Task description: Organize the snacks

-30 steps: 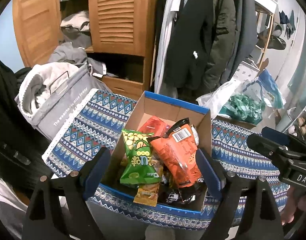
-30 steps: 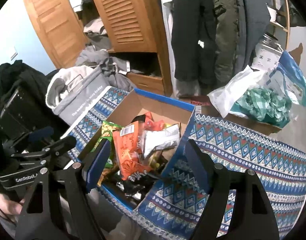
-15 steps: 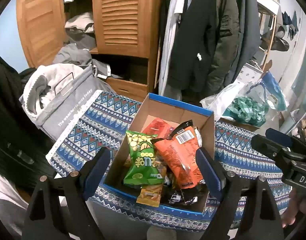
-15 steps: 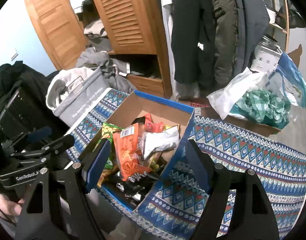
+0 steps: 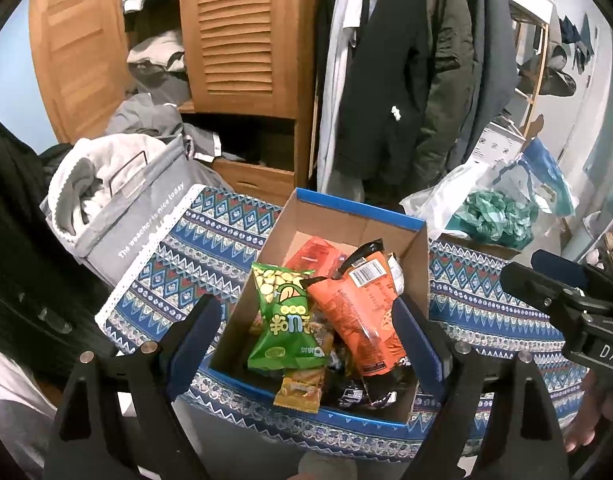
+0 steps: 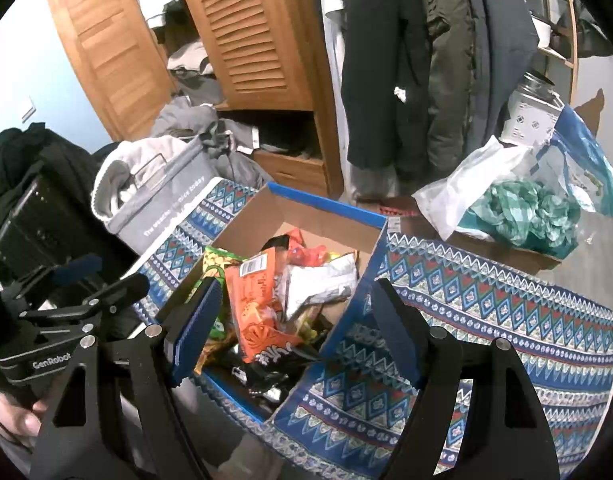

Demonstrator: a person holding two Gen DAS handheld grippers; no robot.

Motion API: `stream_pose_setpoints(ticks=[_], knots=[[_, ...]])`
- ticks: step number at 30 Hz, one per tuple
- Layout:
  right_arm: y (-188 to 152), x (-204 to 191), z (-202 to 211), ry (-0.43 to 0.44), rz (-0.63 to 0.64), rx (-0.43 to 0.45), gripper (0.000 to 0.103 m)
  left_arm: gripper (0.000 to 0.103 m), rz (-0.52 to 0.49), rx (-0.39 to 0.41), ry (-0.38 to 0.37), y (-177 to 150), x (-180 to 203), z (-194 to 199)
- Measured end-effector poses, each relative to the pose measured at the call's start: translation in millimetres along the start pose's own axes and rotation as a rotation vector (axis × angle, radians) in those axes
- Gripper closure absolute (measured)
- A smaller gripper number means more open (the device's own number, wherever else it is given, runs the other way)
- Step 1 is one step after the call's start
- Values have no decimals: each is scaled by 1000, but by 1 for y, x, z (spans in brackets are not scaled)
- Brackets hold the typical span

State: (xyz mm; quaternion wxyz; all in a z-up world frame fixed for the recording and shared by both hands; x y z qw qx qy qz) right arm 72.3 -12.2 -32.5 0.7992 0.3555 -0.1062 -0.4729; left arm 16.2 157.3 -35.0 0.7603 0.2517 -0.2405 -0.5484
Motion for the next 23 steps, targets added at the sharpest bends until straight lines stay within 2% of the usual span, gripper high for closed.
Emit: stream_pose_setpoints(ticks=[23], knots=[[-1, 4, 2, -1, -4, 0, 26, 15, 21, -11, -29, 0, 3, 1]])
Point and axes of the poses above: each gripper's, at about its wrist camera, not at the fingertips, and z roughly against the way its jaws point, x to its right, y to its top, the point moved 7 cm from there along -z, roughly the way its jaws point, and after that the axes turned 6 degrees about z, right-handed, at the moved point
